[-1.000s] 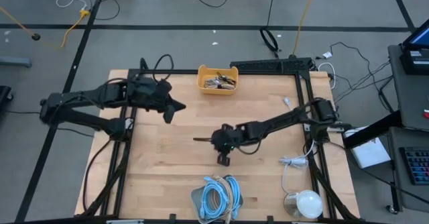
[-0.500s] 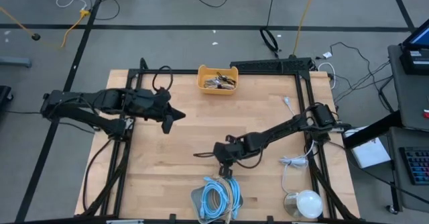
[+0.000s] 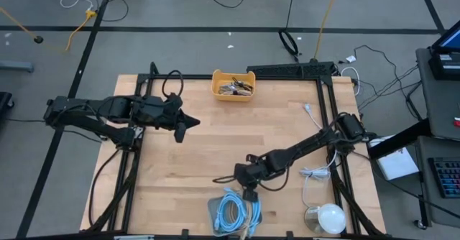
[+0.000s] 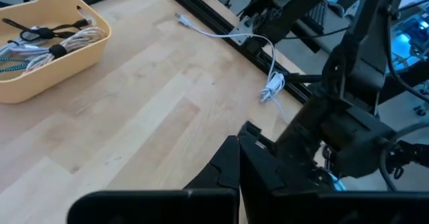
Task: Sort cables into bins
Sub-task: Adjust the bins, then return to Home Position
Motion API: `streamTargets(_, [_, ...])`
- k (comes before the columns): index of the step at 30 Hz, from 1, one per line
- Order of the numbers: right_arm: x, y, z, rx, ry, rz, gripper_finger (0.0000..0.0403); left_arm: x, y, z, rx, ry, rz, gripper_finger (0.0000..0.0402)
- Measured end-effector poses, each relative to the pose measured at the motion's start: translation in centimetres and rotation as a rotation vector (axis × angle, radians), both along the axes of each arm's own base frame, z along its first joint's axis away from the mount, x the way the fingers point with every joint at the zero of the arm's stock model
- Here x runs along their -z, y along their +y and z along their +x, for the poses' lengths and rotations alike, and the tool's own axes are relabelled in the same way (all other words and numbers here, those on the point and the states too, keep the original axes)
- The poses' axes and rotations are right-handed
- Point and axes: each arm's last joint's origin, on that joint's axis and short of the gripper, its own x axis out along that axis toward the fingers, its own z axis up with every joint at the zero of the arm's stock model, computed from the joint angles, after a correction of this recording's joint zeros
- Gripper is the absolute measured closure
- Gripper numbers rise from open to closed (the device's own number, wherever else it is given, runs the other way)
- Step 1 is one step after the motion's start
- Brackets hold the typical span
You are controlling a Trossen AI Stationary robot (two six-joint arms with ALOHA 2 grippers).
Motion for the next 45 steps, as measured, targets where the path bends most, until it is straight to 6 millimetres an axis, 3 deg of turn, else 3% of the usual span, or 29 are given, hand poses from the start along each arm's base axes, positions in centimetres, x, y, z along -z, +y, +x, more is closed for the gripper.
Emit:
streamTargets(18, [-0.1,3.9,-1.5,-0.010,-0.008,0.032,0.0403,0.2,-0.9,0.5,-0.041,-0.011,-0.008,0.0401])
streamTargets(28, [-0.7,4.7,-2.1,0.005,-0.035,0.014,0.0403,0.4,-1.6,0.7,-0.037,-0.004,-0.009,0.0401])
streamTargets(33, [-3.9,3.5,-2.8,0.045,-0.143,-0.070,0.0403,0.4,-2.0,0.6,-0.019,-0.007,-0.014,0.0401])
streamTargets(39, [-10.8,-0.3,-4.4,0.145,-0.376,-0.178,0.0403,0.3,-2.7,0.5,0.006,-0.008,-0.011,0.0401])
streamTargets(42, [-14.2,-1.6,-5.8,0.083,-0.495,-0.221,0.0403,0.3,-3.1,0.4,0.025,-0.010,-0.013,0.0401])
streamTargets(45, [-16.6,-1.9,-8.4,-0.035,-0.554,-0.380,0.0403,0.3,-3.7,0.2,0.048,-0.010,-0.026,0.0401])
